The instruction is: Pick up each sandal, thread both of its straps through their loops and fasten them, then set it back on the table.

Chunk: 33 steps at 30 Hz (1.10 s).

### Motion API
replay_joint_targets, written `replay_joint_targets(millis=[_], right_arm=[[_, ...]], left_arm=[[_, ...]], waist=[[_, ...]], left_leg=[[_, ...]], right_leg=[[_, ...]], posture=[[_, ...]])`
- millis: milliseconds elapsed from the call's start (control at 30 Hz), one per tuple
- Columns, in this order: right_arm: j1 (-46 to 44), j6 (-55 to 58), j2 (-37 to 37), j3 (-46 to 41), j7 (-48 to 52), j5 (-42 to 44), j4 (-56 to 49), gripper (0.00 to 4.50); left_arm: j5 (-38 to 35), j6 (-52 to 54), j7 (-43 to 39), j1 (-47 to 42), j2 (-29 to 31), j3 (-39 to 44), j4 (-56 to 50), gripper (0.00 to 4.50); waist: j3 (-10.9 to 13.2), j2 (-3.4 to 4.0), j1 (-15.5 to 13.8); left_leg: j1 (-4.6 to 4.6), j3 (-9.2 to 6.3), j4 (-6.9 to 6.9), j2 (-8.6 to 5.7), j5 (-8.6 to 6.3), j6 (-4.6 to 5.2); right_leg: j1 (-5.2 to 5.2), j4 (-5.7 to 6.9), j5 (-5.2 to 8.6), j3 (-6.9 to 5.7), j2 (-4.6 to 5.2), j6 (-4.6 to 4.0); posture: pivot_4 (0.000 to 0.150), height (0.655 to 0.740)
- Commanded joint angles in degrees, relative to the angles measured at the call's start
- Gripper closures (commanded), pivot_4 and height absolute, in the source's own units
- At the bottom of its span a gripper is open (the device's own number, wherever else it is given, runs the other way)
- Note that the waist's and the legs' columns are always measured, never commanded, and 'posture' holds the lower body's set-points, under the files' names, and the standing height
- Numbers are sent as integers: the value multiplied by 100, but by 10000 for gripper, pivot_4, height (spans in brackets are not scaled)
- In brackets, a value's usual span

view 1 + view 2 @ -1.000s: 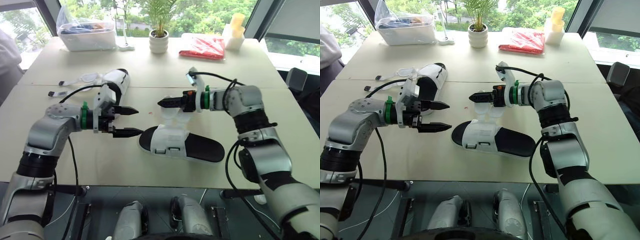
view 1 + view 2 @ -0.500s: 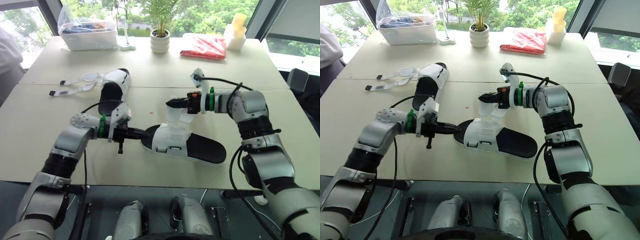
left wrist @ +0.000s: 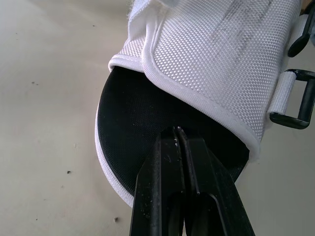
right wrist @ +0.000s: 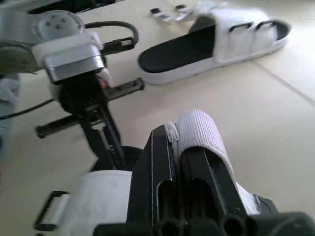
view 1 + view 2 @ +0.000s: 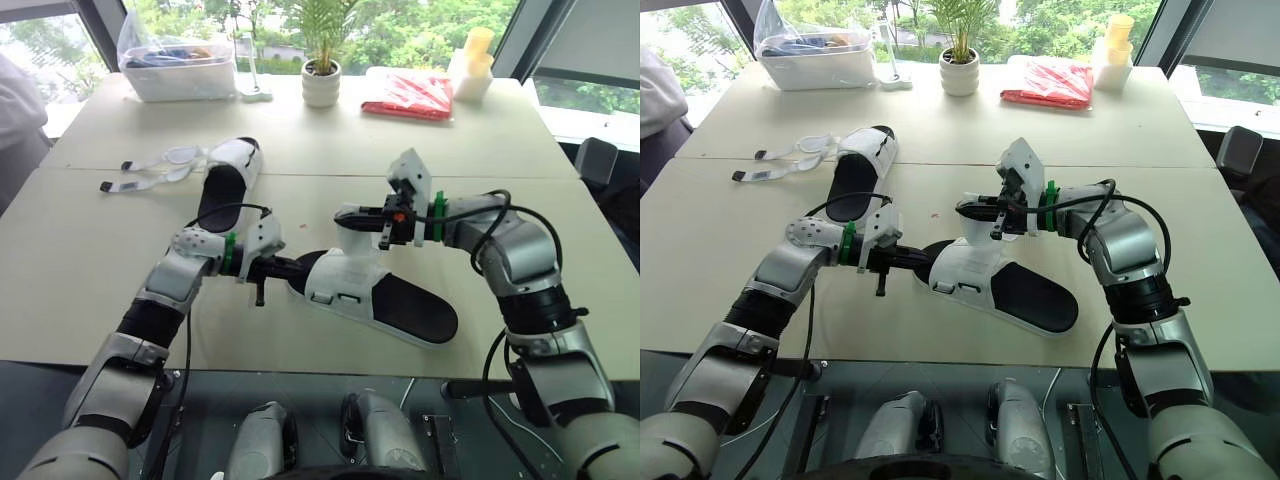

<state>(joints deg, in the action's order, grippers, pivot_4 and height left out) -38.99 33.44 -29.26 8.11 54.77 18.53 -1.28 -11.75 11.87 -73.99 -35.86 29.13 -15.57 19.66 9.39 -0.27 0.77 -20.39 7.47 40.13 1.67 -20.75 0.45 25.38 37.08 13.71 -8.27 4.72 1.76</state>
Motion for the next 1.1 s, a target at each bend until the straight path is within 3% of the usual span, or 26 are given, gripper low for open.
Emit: replay_joint_targets(millis=[33, 200, 333, 533, 667, 800, 900, 1100], right_arm=[[270, -602, -33, -121, -139, -121, -596, 45000], [226, -430, 75, -200, -351, -20, -531, 45000], [145, -1365, 137, -73, -545, -483, -368, 45000], [764, -4677, -291, 417, -566, -1866, -260, 45000], [819, -7420, -817, 694, -1337, -3486, 395, 45000], [643, -9093, -1178, 863, -2382, -5246, 941, 45000], [504, -9315, -1274, 945, -3020, -6286, 1105, 45000], [354, -9111, -1320, 1186, -3280, -6767, 1453, 45000]], left_arm=[[71, 77, -87, 101, 21, -54, 22, 44494], [71, 123, -110, 76, 19, -31, -23, 44494], [68, 161, -117, 72, 9, -16, -42, 44494], [42, 264, -121, 199, 32, -7, -241, 44494], [7, 372, -155, 311, 86, 12, -410, 44494], [21, 399, -185, 331, 106, 4, -453, 44494], [13, 436, -187, 269, 76, 4, -422, 44494], [20, 486, -198, 171, 5, 3, -349, 44494]], waist=[[0, 0, -1], [0, 0, 2], [0, 0, 4], [0, 0, -6], [0, 0, 0], [0, 0, 15], [0, 0, 16], [0, 0, 3]], left_leg=[[1, 0, 0, 0, 0, 0], [1, 0, 1, 1, 0, 0], [2, 0, 1, 1, 0, 0], [-3, -1, 0, 0, 0, 0], [2, 3, 0, 0, 0, 0], [12, 13, 1, 2, 0, -1], [14, 17, 1, 4, 1, -1], [13, 18, 3, 4, 1, -1]], right_leg=[[0, 0, 0, 0, 0, 0], [0, 0, 0, 0, -1, 0], [0, 0, 0, 0, -1, 0], [0, -1, 1, 0, -3, 1], [0, -1, 2, 1, -1, 2], [0, 0, 3, 14, -2, 3], [1, 2, 4, 17, -3, 3], [0, 2, 4, 19, -4, 2]], posture=[[1500, 7288], [1500, 7288], [1500, 7288], [1500, 7288], [1500, 7288], [1500, 7288], [1500, 7288], [1500, 7288]])
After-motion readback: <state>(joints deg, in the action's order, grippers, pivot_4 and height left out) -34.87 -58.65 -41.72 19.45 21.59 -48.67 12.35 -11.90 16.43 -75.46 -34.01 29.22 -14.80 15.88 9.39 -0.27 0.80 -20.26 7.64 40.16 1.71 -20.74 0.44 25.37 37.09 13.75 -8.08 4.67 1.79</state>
